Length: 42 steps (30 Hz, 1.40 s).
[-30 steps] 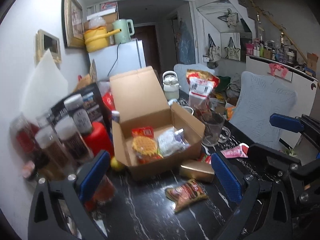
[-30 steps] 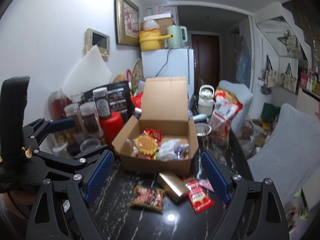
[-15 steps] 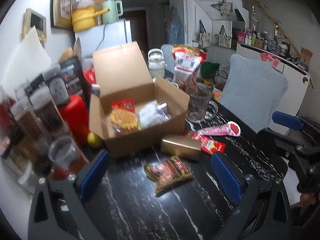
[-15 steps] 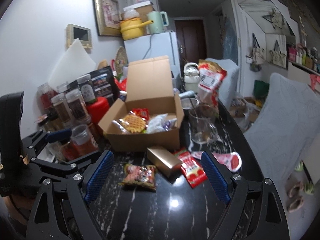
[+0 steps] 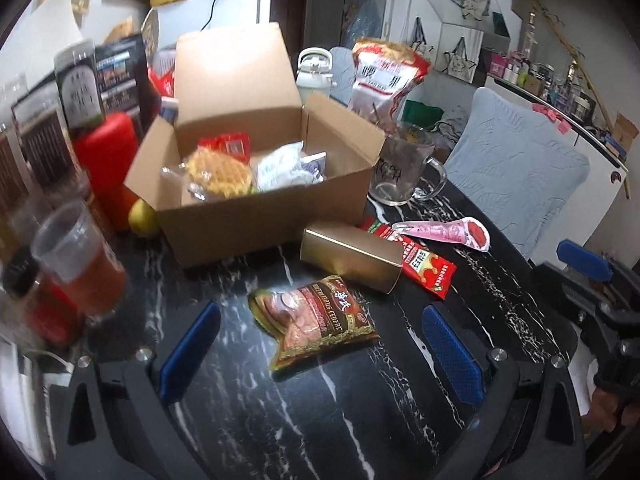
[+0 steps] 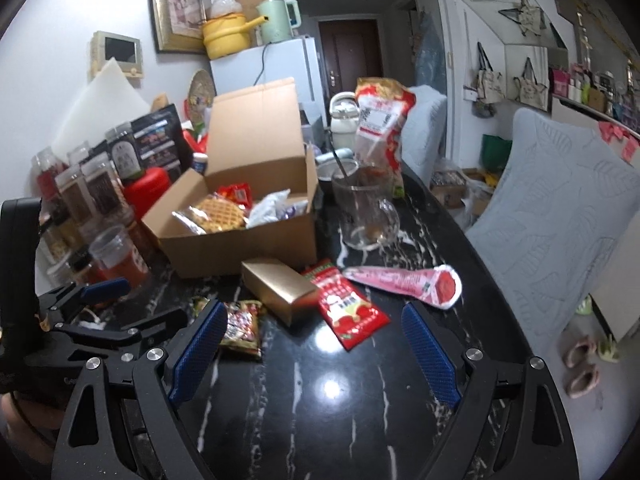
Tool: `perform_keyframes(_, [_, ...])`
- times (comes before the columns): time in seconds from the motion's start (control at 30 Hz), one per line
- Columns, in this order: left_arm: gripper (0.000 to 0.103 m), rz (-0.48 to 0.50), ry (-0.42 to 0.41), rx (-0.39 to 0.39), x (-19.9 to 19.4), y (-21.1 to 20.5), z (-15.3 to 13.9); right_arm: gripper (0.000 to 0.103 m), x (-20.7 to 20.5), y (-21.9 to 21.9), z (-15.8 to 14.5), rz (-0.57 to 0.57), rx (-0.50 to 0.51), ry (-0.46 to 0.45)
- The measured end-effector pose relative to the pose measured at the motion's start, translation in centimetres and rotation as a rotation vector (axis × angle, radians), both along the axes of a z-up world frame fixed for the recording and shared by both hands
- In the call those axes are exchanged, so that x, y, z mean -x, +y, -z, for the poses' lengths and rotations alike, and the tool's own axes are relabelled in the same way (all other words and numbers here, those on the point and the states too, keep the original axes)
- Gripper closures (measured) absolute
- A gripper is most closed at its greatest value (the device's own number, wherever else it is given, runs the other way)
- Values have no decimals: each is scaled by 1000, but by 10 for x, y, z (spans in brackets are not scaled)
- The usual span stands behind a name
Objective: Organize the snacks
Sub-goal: 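Lower the left gripper onto the brown cereal bag and grasp it, then grasp the pink cone-shaped pouch with the right gripper while the left holds the cereal bag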
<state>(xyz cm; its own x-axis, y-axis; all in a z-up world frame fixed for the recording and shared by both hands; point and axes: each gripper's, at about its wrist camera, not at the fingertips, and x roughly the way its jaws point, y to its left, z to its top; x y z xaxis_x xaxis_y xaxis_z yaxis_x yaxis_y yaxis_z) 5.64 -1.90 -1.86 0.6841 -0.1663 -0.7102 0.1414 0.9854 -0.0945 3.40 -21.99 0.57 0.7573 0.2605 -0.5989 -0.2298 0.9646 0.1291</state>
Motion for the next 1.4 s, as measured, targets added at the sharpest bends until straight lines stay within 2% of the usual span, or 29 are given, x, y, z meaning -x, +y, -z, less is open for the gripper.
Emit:
perform_keyframes(0.37, [0, -39, 110, -25, -36, -15, 45, 13, -21, -3, 42, -23, 11, 54])
perform_keyframes(0.7, [0, -88, 223, -14, -64, -18, 75, 13, -47, -15, 65, -30, -22, 115])
perform_keyframes(0.9, [1, -131, 285, -51, -74, -18, 92, 13, -56, -20, 73, -27, -32, 138])
perform_keyframes(0.93, [0, -134, 272, -72, -74, -19, 92, 13, -57, -21, 73, -26, -34, 140])
perform_keyframes(1.13, [0, -134, 256, -83, -75, -19, 95, 13, -60, -24, 78, -24, -53, 156])
perform_keyframes(1.2, [5, -144, 227, -57, -72, -15, 93, 13, -61, -24, 79, -24, -58, 160])
perform_keyframes(1.23, [16, -150, 214, -63, -70, -13, 91, 13, -61, -25, 79, -24, -59, 160])
perform_keyframes(1.27, [23, -151, 204, -68, -68, -13, 90, 13, -61, -25, 79, -23, -59, 159])
perform_keyframes(1.4, [31, -137, 185, -73, -62, -10, 87, 13, -62, -27, 80, -16, -58, 158])
